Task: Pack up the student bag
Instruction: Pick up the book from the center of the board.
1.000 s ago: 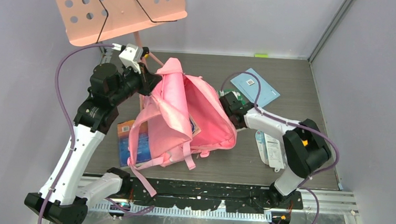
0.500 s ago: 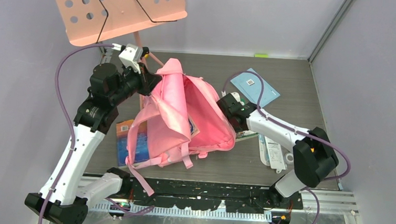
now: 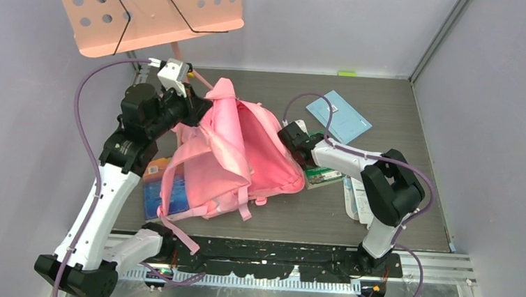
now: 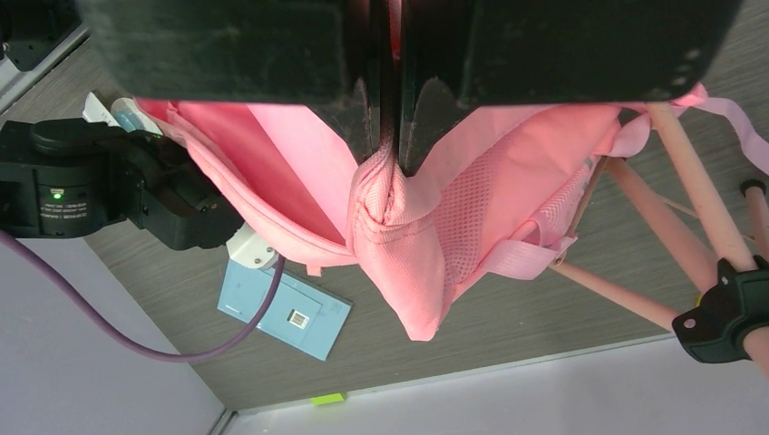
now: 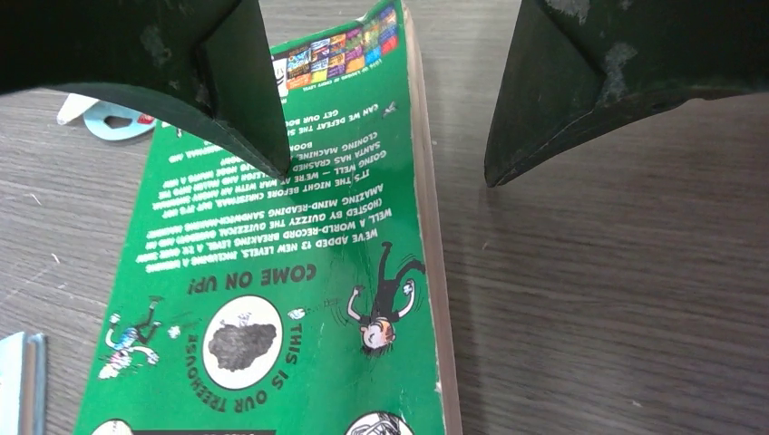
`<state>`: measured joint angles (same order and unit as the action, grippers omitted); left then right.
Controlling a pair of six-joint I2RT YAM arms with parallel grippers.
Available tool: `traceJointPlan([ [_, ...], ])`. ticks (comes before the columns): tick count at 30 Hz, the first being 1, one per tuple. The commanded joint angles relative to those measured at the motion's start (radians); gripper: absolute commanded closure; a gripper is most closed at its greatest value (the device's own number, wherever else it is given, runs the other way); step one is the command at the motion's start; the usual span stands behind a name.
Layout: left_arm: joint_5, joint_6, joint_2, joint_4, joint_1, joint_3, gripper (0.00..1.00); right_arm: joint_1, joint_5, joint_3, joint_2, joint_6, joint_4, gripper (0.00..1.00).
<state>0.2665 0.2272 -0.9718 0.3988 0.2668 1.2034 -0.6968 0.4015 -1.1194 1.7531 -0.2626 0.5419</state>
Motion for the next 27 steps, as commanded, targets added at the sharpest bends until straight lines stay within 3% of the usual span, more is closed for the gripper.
traceJointPlan([
  [1,0.004,-0.002,0.030,-0.144,-0.012,0.025,1.00,0.006,0.028,-0.025,0.057,0.017,-0.025,0.15],
  [10,0.012,0.001,0.027,-0.146,-0.015,0.024,1.00,0.056,0.050,-0.021,0.093,-0.037,0.003,0.27],
  [15,0.015,0.001,0.024,-0.147,-0.015,0.024,1.00,0.098,0.044,-0.018,0.086,-0.073,0.016,0.56],
  [22,0.044,0.012,0.012,-0.155,-0.015,0.021,1.00,0.131,-0.004,-0.005,0.056,-0.070,-0.001,0.74],
  [27,0.053,0.020,0.000,-0.157,-0.015,0.019,1.00,0.148,0.006,-0.009,0.037,-0.081,-0.006,0.98],
])
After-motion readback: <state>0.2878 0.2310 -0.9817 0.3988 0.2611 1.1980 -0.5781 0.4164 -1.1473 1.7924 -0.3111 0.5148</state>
